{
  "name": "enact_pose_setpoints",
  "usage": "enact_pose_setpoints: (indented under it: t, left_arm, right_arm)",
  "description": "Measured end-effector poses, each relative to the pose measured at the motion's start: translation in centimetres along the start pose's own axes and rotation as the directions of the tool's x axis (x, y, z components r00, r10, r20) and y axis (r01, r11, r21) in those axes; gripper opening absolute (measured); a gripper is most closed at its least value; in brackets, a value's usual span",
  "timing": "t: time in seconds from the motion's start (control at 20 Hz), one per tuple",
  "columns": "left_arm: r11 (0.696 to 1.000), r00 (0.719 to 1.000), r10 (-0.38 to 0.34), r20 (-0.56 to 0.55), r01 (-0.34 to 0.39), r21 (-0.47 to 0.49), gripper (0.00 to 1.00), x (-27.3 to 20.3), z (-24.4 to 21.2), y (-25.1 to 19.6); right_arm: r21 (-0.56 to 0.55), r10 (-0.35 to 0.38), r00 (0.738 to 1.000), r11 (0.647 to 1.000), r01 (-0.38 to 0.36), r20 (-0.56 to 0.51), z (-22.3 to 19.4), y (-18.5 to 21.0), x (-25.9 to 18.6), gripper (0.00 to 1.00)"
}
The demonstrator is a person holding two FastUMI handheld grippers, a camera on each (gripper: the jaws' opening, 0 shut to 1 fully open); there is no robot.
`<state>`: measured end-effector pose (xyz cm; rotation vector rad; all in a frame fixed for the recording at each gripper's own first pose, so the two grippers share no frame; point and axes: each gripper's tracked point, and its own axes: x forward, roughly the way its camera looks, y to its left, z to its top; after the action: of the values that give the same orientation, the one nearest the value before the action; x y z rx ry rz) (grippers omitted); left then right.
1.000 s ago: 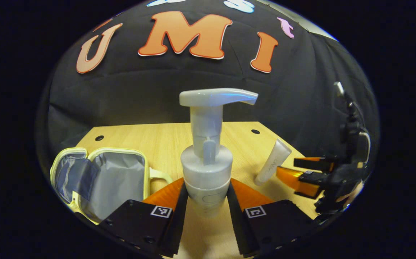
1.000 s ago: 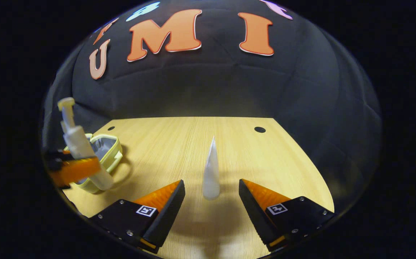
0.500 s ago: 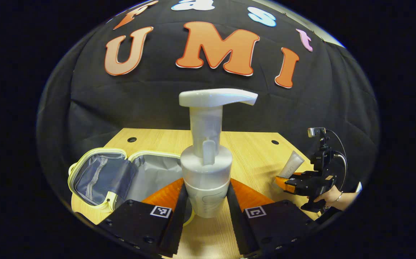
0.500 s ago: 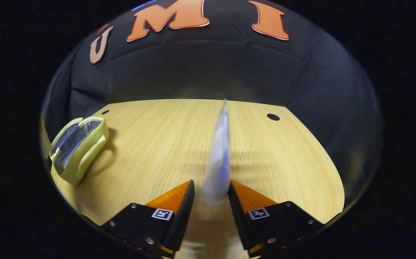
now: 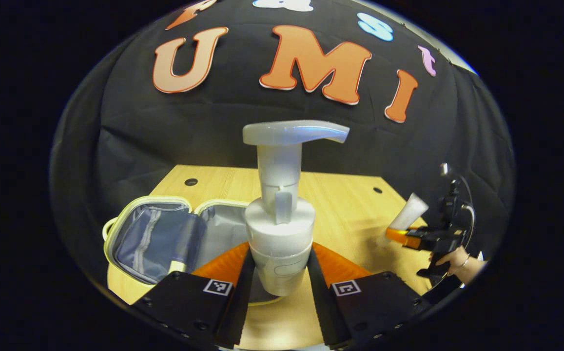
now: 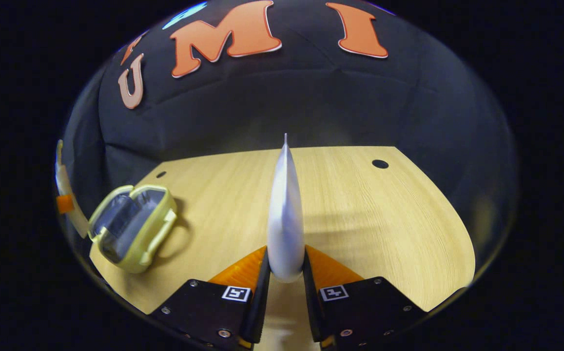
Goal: First open the suitcase, pack the skin care products into it, and then close the suitcase.
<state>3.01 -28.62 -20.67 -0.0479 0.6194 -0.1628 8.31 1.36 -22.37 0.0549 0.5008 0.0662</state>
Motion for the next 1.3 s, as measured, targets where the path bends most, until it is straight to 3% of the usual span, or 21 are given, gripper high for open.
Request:
enact_pose_setpoints:
  t: [0.15,0.25,0.45,0.6,0.75,1.05,1.3]
  left_arm:
    - [0.995,0.987,0.016,-0.161,0.001,0.104,0.59,0.6,-0.2,4.2]
    - [0.994,0.968,-0.005,-0.250,0.032,0.105,0.60,1.5,-0.3,5.8]
    - [0.993,0.884,-0.114,-0.453,0.120,-0.015,0.60,4.1,-2.5,7.1]
    - [0.991,0.814,-0.123,-0.567,0.129,-0.029,0.60,7.1,-4.7,8.2]
    - [0.990,0.770,-0.116,-0.627,0.140,-0.011,0.60,9.8,-5.5,8.6]
    - [0.993,0.716,-0.089,-0.692,0.117,-0.007,0.60,12.5,-8.4,9.1]
    - [0.991,0.723,-0.120,-0.680,0.123,-0.045,0.62,13.1,-8.6,8.3]
  right_arm:
    - [0.046,0.005,0.999,0.999,-0.007,0.049,3.2,2.9,-2.1,0.38]
    - [0.096,0.019,0.996,0.995,-0.027,0.083,5.0,5.0,-3.0,0.38]
    - [0.174,0.029,0.994,0.984,-0.047,0.104,6.6,8.8,-4.1,0.37]
    - [0.189,0.020,0.996,0.981,-0.037,0.089,6.4,10.8,-4.5,0.37]
    - [0.199,-0.008,0.997,0.980,-0.009,0.082,6.2,11.5,-5.2,0.37]
    - [0.234,-0.061,0.996,0.971,0.045,0.060,5.9,11.4,-6.6,0.38]
    - [0.219,-0.077,0.996,0.973,0.065,0.049,6.0,11.7,-7.2,0.38]
